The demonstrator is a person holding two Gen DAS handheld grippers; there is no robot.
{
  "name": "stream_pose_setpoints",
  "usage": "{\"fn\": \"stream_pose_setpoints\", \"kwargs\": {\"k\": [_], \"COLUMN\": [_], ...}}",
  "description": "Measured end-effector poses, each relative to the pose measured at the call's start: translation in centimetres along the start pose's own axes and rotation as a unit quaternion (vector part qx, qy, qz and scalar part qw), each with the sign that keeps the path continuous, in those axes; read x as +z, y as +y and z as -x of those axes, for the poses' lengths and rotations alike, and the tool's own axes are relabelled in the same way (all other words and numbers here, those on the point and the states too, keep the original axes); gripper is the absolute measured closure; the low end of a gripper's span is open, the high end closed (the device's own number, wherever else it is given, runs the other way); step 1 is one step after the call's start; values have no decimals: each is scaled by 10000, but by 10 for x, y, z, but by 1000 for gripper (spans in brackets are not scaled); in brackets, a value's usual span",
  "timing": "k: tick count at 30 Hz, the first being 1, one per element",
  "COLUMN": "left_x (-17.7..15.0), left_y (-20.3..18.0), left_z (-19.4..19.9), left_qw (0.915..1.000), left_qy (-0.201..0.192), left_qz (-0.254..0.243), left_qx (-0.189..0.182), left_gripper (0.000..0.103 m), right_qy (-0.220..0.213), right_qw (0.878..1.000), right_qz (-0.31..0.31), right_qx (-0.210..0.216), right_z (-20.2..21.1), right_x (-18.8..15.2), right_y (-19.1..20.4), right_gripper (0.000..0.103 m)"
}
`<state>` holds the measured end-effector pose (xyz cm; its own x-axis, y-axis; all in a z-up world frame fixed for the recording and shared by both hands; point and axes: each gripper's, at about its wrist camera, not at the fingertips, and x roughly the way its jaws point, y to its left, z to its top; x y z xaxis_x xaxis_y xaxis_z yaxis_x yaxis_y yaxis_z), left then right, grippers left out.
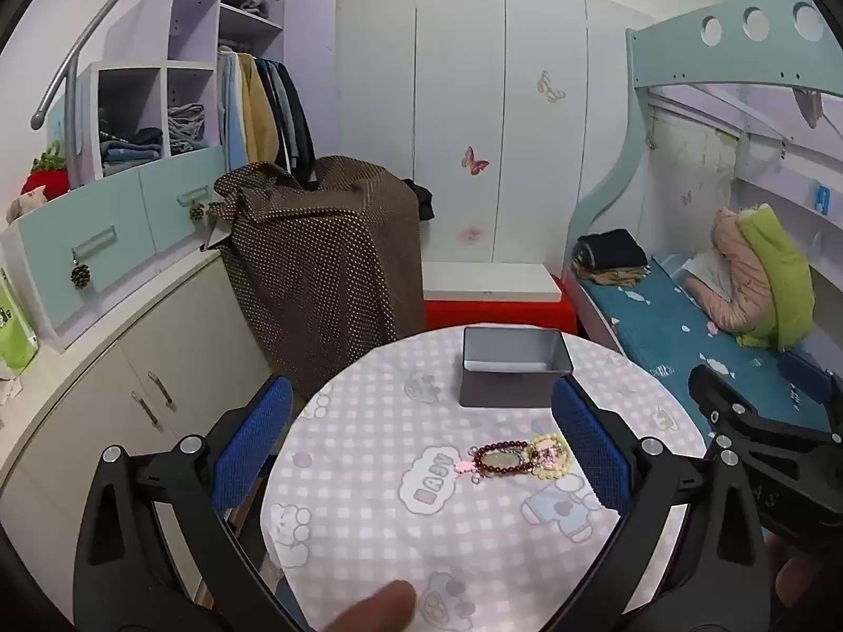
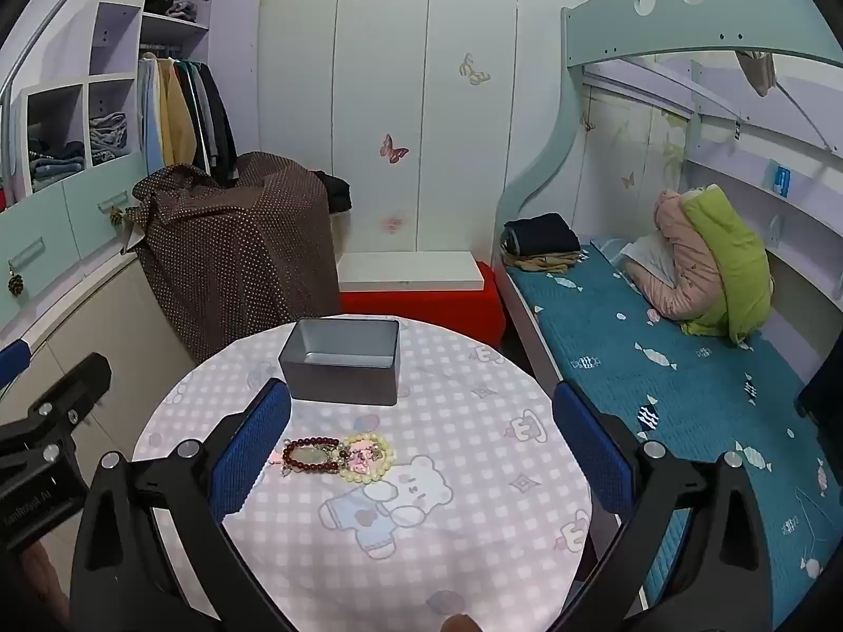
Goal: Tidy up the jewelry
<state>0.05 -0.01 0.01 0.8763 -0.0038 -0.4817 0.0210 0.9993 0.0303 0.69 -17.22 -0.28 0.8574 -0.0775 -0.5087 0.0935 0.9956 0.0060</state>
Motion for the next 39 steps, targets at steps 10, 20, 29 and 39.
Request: {"fn": "stream_pose_setpoints", "kwargs": {"k": [10,20,29,39], "left_x": [8,0,-7,-5], "left_y": [-4,6,8,15], "left_z": [12,0,-12,-27], "left_qw": [9996,9997,9997,9997], "left_qy": [-243,-174,-236,-162], "left_qz": [-91,138,96,128], "left_qx": [150,-39,46,133], "left_gripper": [5,5,5,5], "right_qy": [21,38,111,144], "right_qw": [10000,9999,9997,9994], "right_qz": [57,104,200,305], "right_qx": [15,51,112,119], "right_z": [0,-4,-18,-32], "right_x": [2,0,-1,0], "right_y": [3,4,11,18], "right_gripper": [7,7,7,7]}}
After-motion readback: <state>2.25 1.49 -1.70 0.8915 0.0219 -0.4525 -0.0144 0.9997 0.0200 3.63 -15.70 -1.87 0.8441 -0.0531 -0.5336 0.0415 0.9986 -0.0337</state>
